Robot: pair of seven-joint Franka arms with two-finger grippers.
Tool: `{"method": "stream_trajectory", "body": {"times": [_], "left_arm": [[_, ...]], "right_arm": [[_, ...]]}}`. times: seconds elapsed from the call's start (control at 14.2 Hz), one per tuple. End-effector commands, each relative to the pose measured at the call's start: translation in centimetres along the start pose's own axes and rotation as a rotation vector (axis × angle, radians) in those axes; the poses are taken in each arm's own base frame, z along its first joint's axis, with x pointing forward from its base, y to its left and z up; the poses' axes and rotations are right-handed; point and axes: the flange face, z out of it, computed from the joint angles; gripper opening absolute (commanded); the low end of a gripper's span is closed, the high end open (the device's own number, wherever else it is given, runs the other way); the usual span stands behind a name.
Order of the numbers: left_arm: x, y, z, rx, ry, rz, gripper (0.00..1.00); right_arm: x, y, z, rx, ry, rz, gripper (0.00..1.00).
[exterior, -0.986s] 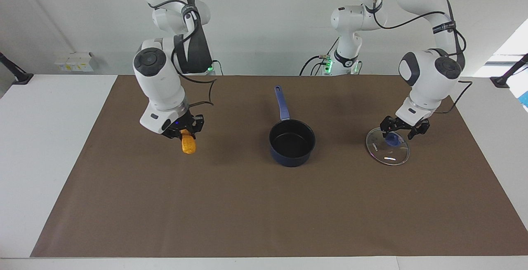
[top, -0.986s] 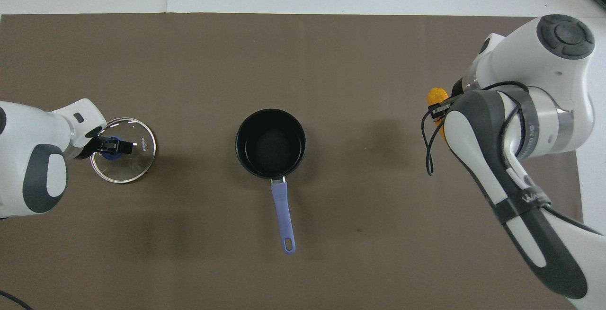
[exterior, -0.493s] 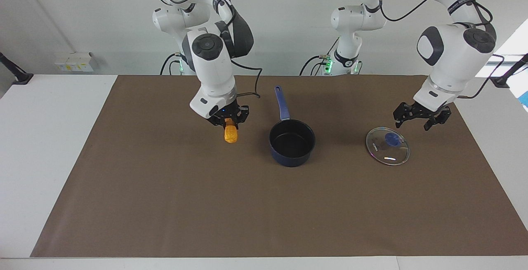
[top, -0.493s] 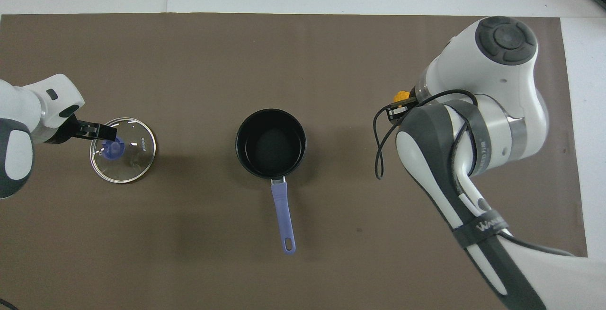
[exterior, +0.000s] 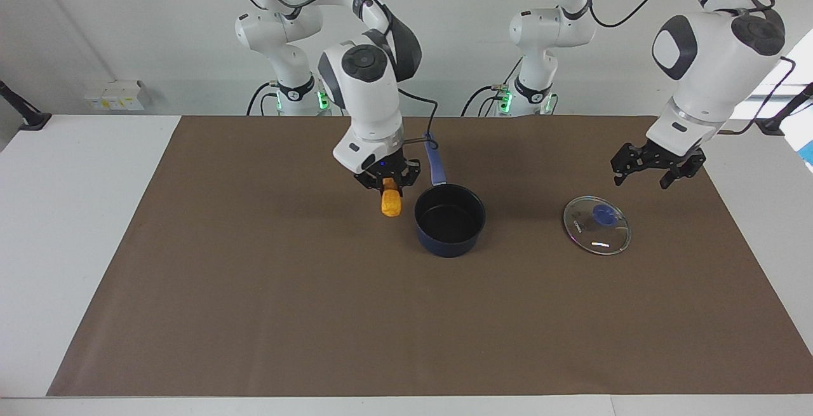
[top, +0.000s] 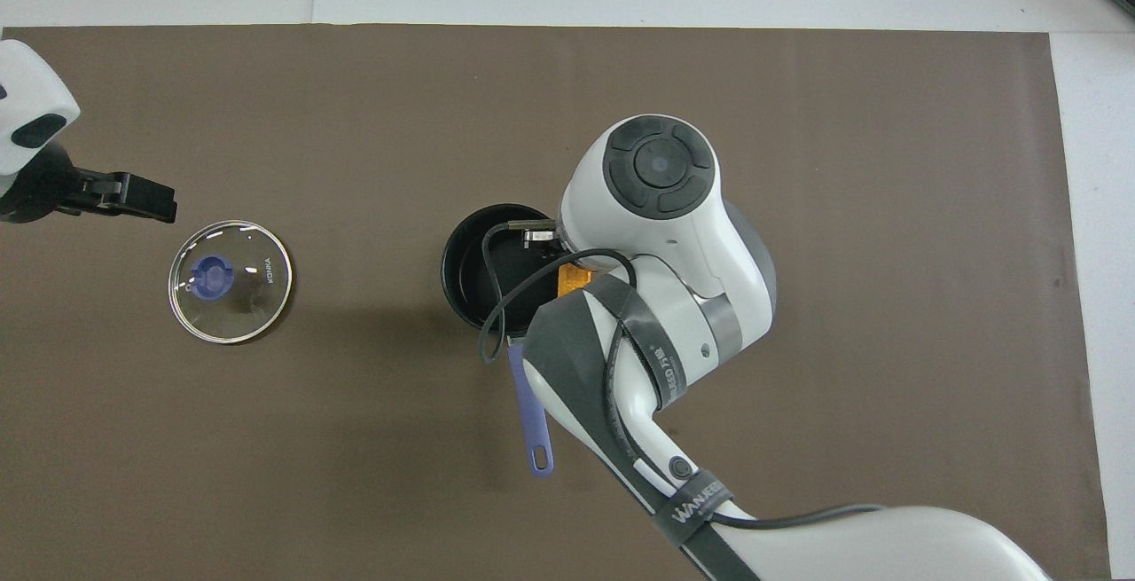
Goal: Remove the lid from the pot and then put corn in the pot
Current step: 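Carry the corn with the right gripper toward the open pot while the left gripper releases, then lower the corn into the pot and open the right gripper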
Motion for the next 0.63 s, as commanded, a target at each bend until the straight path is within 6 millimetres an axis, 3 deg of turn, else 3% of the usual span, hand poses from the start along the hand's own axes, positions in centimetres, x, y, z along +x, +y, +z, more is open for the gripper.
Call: {"method": "stream_trajectory", "body": {"times": [0.0,0.14,0.56], "left_arm": [[-0.4,0.5,-2.3,-0.004,-0.042,-0.014,1.00],[-0.8,0.5,-3.8,-0.003,-0.056,-0.012,1.00],[-0.9,0.7,-4.3,-0.006,-0.033,0.003,1.00]], "right_arm": [[1.3,-3.0,2.5,0.047,0.028,0.044,0.00],[0.7,-4.0,4.1,0.046,0.023,0.040,0.00],[0.4,-3.9,5.7,0.064,0.020,0.052,0.00]]}}
